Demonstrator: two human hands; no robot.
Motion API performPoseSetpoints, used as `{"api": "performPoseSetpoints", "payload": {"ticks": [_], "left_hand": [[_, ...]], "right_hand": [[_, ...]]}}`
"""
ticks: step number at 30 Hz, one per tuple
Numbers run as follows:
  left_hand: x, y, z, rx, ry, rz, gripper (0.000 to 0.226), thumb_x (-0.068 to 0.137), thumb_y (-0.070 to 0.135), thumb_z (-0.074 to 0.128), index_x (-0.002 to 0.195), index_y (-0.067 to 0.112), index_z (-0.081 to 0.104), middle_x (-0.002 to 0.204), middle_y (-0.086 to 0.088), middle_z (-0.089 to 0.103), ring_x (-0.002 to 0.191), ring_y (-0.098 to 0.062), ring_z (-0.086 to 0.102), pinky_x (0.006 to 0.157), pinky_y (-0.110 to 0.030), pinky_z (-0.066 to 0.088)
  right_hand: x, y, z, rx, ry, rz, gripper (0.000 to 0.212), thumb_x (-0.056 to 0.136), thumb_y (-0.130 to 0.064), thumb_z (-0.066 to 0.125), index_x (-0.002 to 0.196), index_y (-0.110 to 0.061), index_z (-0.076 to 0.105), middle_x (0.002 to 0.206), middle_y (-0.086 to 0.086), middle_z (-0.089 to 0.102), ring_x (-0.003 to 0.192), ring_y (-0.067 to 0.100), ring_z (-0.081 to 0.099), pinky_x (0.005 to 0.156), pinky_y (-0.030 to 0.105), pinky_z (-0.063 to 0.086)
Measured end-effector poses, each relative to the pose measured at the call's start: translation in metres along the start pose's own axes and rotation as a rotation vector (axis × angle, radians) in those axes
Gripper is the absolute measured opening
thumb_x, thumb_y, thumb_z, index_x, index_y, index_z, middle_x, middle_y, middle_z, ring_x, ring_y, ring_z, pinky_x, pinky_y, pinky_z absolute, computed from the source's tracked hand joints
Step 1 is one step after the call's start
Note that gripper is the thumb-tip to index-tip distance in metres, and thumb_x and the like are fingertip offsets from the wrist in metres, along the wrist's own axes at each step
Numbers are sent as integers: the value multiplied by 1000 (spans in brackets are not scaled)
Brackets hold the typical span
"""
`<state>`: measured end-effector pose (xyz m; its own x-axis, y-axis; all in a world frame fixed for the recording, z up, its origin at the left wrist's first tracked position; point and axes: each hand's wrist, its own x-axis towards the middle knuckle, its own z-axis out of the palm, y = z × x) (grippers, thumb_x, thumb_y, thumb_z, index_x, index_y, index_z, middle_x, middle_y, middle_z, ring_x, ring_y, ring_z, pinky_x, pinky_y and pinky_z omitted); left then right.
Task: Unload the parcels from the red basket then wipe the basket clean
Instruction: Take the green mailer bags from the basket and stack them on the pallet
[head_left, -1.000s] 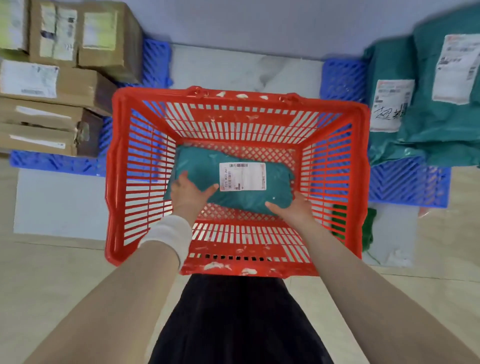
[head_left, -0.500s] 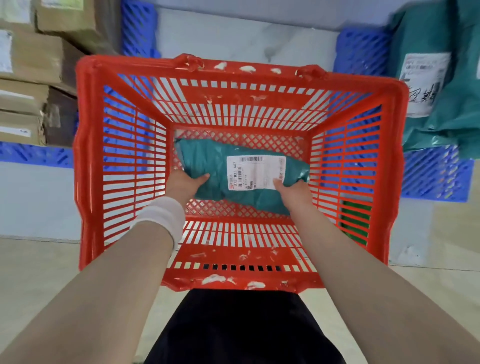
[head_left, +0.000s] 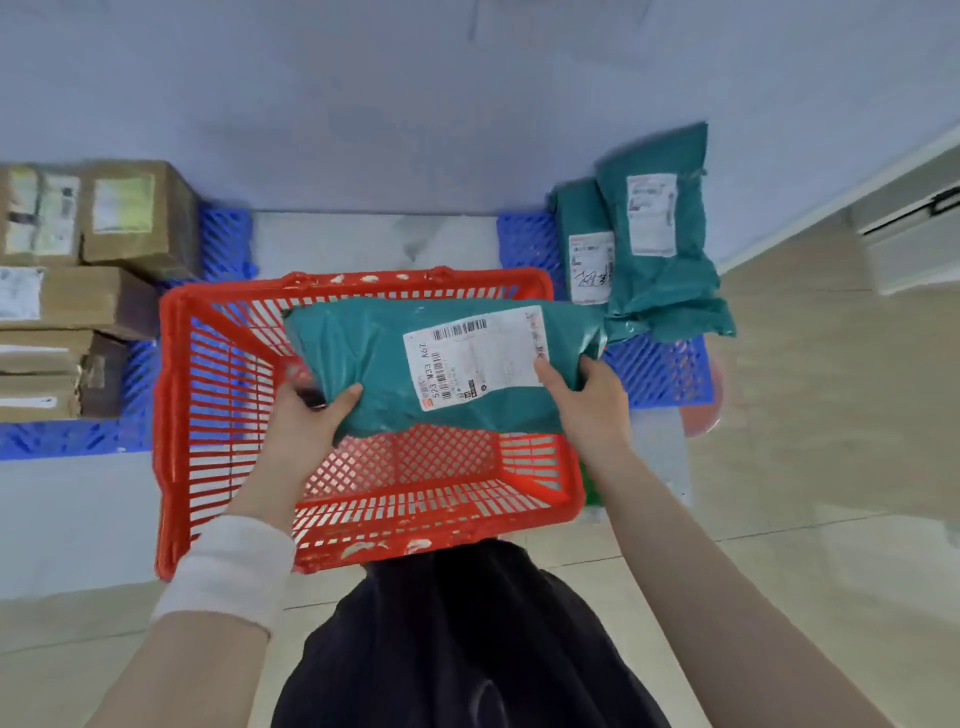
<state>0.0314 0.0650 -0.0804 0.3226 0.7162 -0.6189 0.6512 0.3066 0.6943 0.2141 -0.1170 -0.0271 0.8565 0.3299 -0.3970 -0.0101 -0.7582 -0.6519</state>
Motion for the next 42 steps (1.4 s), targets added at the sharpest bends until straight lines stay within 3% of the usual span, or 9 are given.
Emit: {"api": "performPoseSetpoints", "payload": {"ticks": [5, 8, 11, 17, 24, 29, 32, 37, 42], "left_hand": [[-38, 78, 79, 41, 49, 226, 43, 74, 26, 74, 102, 6, 49, 94, -7, 56, 86, -19, 56, 75, -24, 40], [-64, 115, 142, 44, 36, 317, 55, 73, 26, 75, 112, 3, 45, 94, -5, 55, 81, -19, 54, 72, -24, 40], [-82, 122, 206, 46, 23, 287, 57, 75, 26, 73, 118, 5, 42, 96, -3, 55, 83, -19, 55, 75, -26, 42], [-107, 89, 317, 93, 3, 104, 55, 80, 28, 68, 121, 6, 40, 114, -11, 56, 103, -27, 57, 87, -36, 48], [-59, 49, 372, 174, 85, -67, 53, 85, 20, 63, 128, 1, 39, 127, -16, 53, 117, -31, 52, 95, -36, 41], [14, 23, 409, 224, 121, -116, 55, 86, 19, 60, 131, 1, 35, 132, -19, 49, 123, -35, 46, 104, -46, 37], [45, 10, 425, 291, 156, -132, 52, 88, 19, 57, 131, -1, 35, 133, -20, 48, 124, -35, 43, 103, -42, 35], [70, -1, 433, 280, 160, -161, 54, 88, 28, 56, 131, 3, 34, 133, -19, 48, 123, -35, 45, 103, -47, 38], [66, -3, 430, 219, 165, -153, 60, 84, 29, 62, 131, 3, 36, 133, -17, 49, 123, -33, 46, 104, -45, 38]], "right_hand": [[14, 25, -103, 168, 131, 44, 13, 84, -39, 63, 84, -26, 62, 90, -1, 68, 93, 24, 64, 85, 43, 52], [33, 51, -162, 249, 164, 68, 8, 87, -32, 61, 84, -25, 59, 79, -10, 62, 81, 17, 62, 70, 27, 53], [64, 97, -208, 266, 119, 105, 16, 88, -28, 61, 95, -14, 59, 80, -8, 61, 74, 10, 58, 60, 21, 47], [124, 195, -252, 128, -53, 250, 26, 86, -32, 62, 102, -11, 62, 95, 6, 64, 92, 27, 61, 85, 42, 51], [199, 256, -206, -65, -203, 296, 36, 84, -37, 63, 109, -11, 62, 104, 9, 67, 99, 32, 63, 89, 48, 50], [262, 290, -146, -207, -188, 286, 42, 87, -37, 58, 112, -4, 59, 109, 16, 66, 101, 36, 60, 87, 43, 48], [288, 304, -119, -299, -186, 281, 43, 88, -41, 55, 107, -3, 58, 108, 18, 64, 102, 36, 58, 86, 42, 46], [314, 308, -99, -333, -120, 215, 48, 87, -48, 52, 100, -2, 58, 108, 22, 61, 105, 40, 54, 94, 49, 42], [305, 304, -106, -259, -142, 217, 67, 66, -66, 46, 98, -8, 57, 108, 16, 62, 106, 38, 54, 94, 50, 43]]}}
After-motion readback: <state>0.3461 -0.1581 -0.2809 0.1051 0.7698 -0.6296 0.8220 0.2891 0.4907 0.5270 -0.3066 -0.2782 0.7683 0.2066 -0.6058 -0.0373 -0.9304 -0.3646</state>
